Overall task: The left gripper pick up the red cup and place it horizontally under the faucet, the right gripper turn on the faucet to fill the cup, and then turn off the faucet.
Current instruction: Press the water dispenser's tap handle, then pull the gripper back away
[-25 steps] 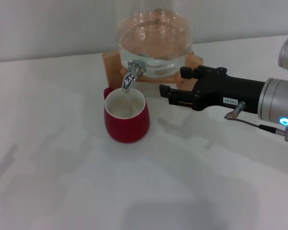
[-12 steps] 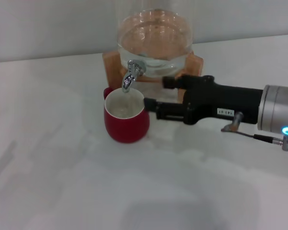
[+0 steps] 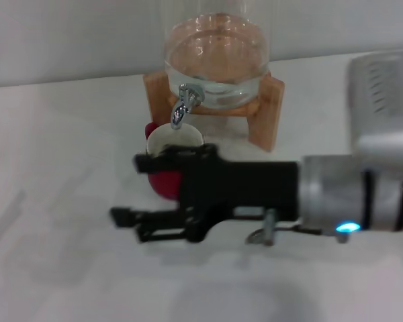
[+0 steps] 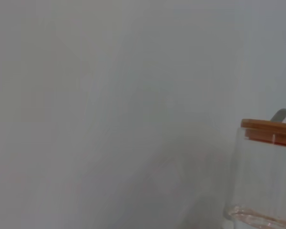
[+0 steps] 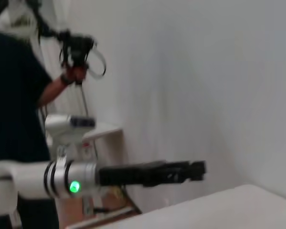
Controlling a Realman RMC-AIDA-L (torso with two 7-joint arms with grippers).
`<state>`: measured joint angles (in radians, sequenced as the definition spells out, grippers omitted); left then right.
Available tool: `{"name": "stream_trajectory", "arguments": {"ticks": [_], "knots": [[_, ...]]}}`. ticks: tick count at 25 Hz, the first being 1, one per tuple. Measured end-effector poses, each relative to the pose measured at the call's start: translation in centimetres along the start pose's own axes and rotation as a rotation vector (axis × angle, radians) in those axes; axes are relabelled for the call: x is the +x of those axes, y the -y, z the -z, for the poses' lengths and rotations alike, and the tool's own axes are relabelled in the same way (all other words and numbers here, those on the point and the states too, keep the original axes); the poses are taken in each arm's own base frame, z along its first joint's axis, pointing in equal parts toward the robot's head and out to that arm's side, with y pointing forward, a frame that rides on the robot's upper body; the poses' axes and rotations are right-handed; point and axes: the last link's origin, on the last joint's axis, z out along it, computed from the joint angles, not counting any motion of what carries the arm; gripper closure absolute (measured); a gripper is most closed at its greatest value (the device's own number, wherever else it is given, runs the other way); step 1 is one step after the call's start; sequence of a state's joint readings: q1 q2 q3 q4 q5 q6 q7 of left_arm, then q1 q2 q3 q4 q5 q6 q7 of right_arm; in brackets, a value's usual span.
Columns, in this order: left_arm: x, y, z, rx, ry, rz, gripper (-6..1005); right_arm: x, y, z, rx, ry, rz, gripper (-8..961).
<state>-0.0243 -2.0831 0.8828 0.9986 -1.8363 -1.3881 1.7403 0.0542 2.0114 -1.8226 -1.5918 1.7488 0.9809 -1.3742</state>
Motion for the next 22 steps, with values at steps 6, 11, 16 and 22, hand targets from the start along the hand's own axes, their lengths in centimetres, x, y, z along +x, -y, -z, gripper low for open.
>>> {"name": "stream_trajectory", "arguments": {"ticks": [6, 11, 16, 22], "knots": [[-0.2, 0.1, 0.0, 0.006, 0.001, 0.007, 285, 0.8, 0.2, -3.0, 0.136, -0.064, 0.062, 172], [-0.3, 0.1, 0.1, 0.012, 0.002, 0.011, 284, 0.8, 1.3, -2.7, 0.215, -0.044, -0.007, 172], [-0.4, 0.2, 0.0, 0.014, 0.003, 0.013, 284, 1.1, 1.2, -3.0, 0.233, -0.042, -0.025, 172], [-0.5, 0.2, 0.0, 0.015, 0.005, 0.013, 283, 1.9, 1.8, -3.3, 0.285, -0.052, -0.028, 172]]}}
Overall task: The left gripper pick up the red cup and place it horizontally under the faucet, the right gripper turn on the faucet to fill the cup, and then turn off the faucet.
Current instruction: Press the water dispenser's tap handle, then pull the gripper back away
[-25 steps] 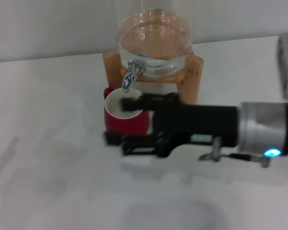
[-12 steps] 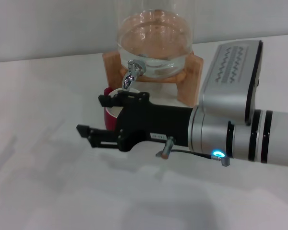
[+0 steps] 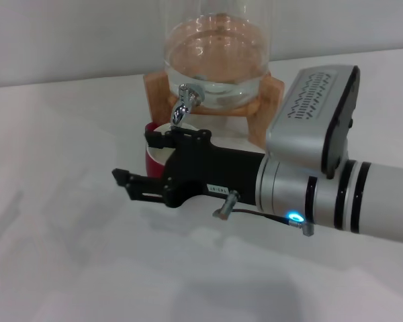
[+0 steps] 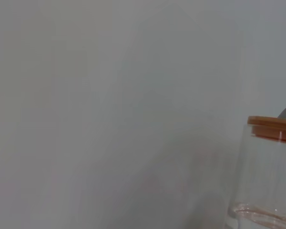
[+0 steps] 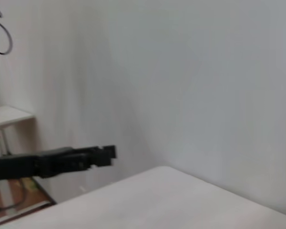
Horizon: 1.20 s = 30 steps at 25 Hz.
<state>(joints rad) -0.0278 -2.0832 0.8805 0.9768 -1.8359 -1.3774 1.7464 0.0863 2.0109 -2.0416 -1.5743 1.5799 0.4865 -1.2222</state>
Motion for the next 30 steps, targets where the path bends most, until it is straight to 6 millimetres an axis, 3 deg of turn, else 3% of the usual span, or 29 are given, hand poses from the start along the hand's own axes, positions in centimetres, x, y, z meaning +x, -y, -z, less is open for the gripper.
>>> {"name": "stream_trajectory", "arguments": {"ticks": [10, 30], "knots": [[-0.2, -0.1, -0.2, -0.006, 0.007, 0.007, 284, 0.7, 1.2, -0.8, 0.032, -0.020, 0.002, 173], [-0.3, 0.0, -0.2, -0.006, 0.010, 0.005, 283, -0.6, 2.6, -0.2, 0.067, 0.020, 0.002, 172]]}}
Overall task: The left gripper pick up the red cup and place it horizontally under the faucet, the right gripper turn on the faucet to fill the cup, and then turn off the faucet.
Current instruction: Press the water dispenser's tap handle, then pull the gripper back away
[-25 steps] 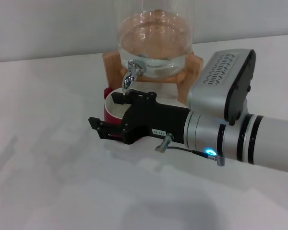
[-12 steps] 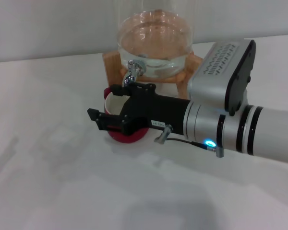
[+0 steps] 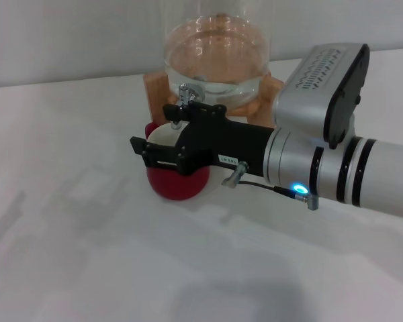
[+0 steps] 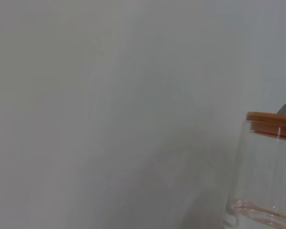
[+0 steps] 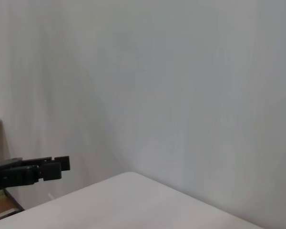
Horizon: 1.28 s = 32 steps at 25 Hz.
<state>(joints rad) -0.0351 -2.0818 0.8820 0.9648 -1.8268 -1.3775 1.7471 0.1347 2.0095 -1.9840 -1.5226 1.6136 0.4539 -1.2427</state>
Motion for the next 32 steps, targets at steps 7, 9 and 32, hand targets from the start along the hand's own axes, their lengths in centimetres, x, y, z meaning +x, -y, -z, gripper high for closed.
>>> {"name": "stream_trajectory", "arguments": {"ticks": [7, 9, 32], "knots": [[0.1, 0.0, -0.1, -0.003, -0.001, -0.005, 284, 0.1, 0.2, 0.2, 0.003, -0.003, -0.004, 172], [0.1, 0.0, -0.1, -0.004, -0.001, -0.005, 284, 0.2, 0.1, 0.3, -0.001, -0.005, -0.005, 172], [0.1, -0.1, 0.0, -0.010, -0.002, 0.000, 287, 0.3, 1.4, 1.4, 0.044, -0.001, -0.018, 172]]}}
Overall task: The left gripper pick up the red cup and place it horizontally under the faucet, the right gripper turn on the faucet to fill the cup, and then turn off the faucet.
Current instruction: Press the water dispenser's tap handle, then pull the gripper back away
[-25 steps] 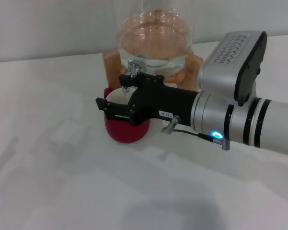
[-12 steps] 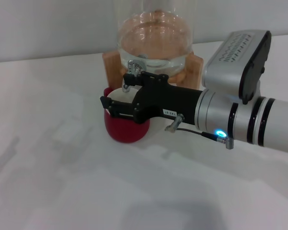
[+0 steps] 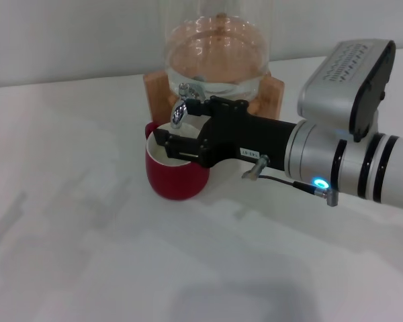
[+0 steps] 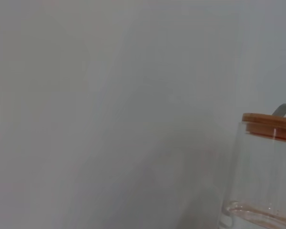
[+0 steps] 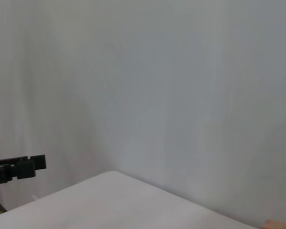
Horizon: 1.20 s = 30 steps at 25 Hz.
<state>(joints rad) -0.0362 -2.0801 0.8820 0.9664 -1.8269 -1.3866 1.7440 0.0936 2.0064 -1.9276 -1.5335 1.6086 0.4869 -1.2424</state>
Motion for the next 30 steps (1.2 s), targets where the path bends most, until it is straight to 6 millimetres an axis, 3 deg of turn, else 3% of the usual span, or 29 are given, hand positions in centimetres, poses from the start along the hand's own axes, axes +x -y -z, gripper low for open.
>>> {"name": "stream_trajectory", "arguments": {"ticks": [30], "knots": [[0.2, 0.1, -0.2, 0.004, -0.001, -0.003, 290, -0.1, 1.4, 0.8, 0.039, 0.007, -0.015, 173]]}}
